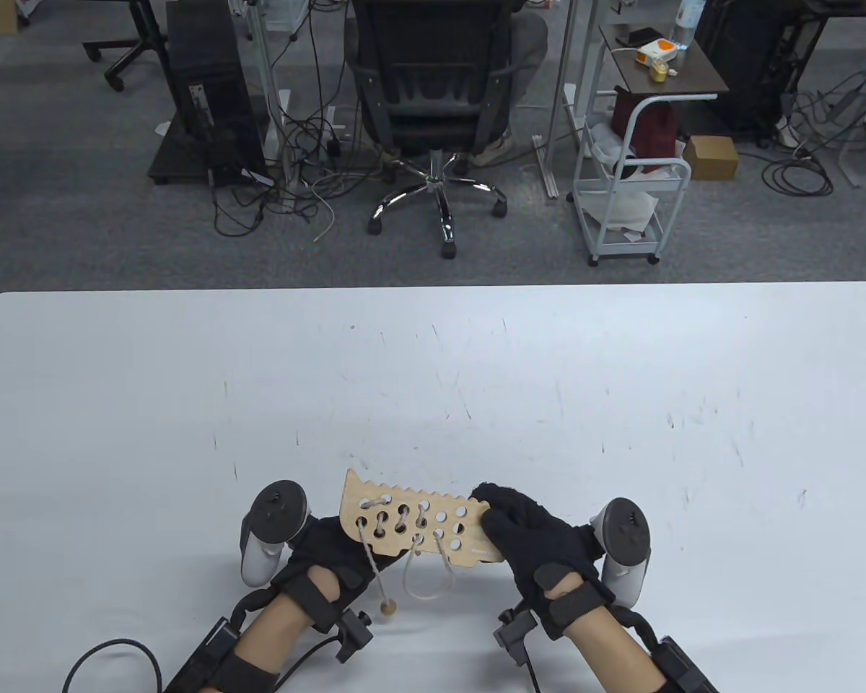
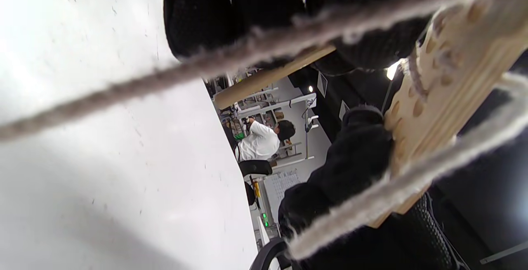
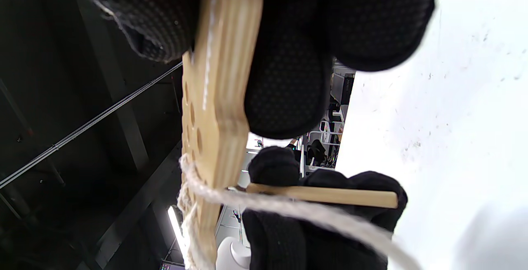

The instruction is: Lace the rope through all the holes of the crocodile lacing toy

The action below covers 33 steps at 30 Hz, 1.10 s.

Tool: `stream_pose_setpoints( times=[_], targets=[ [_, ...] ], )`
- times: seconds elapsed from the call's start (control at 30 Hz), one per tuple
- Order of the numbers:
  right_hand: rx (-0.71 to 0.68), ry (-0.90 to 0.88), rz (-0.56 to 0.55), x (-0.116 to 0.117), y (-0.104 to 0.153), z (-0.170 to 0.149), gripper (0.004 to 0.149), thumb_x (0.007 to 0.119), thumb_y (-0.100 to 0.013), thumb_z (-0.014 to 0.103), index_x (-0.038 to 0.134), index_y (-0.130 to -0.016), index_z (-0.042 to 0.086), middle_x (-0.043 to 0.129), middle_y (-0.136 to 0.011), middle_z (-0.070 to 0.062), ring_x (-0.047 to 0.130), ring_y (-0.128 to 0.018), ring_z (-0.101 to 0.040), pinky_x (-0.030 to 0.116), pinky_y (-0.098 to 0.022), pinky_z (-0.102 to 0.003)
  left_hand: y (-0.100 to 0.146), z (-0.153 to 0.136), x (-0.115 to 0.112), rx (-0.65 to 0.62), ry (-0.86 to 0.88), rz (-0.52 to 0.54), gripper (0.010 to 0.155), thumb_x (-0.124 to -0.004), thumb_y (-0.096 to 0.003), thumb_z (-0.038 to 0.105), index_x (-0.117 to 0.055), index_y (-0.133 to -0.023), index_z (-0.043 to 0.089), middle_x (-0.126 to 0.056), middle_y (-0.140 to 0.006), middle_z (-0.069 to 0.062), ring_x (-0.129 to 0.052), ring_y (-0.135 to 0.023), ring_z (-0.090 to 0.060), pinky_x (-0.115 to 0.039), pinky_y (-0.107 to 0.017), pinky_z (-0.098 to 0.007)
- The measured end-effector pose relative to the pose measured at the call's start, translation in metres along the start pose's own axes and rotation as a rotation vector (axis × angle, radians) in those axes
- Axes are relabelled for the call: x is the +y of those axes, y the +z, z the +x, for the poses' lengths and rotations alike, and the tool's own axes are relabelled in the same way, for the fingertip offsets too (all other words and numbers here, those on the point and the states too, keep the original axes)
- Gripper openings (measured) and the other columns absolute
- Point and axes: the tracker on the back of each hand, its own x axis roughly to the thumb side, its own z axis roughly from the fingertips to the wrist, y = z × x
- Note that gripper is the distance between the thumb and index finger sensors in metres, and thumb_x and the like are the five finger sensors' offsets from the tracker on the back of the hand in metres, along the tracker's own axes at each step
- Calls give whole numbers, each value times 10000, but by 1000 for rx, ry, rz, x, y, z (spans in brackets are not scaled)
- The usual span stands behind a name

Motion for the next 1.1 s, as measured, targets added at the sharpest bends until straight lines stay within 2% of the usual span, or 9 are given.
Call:
stream_pose_setpoints(
  times=[0.23, 0.47, 1.1],
  targets=[
    [7, -2, -25, -7, -2, -1, 489, 818, -475, 347, 751, -896, 110, 1002, -688, -67, 1064, -465, -239, 837, -394, -438, 1, -3, 15, 8, 30, 68, 453, -877, -406, 502, -863, -859, 476, -900, -794, 53, -852, -835, -280, -500, -758, -599],
    [11, -3, -49, -15, -5, 0, 491, 819, -472, 349, 751, -897, 111, 1002, -689, -68, 1064, -464, -238, 836, -395, -439, 5, -6, 32, 19, 61, 146, 453, -871, -412, 507, -855, -864, 479, -850, -863, 35, -803, -874, -292, -482, -764, -596],
    [25, -9, -129, -37, -10, -2, 489, 818, -475, 346, 749, -898, 111, 998, -693, -70, 1062, -466, -242, 835, -396, -438, 19, -12, 80, 27, 133, 361, 455, -863, -419, 507, -844, -873, 477, -857, -864, 42, -816, -873, -283, -489, -765, -595]
  ],
)
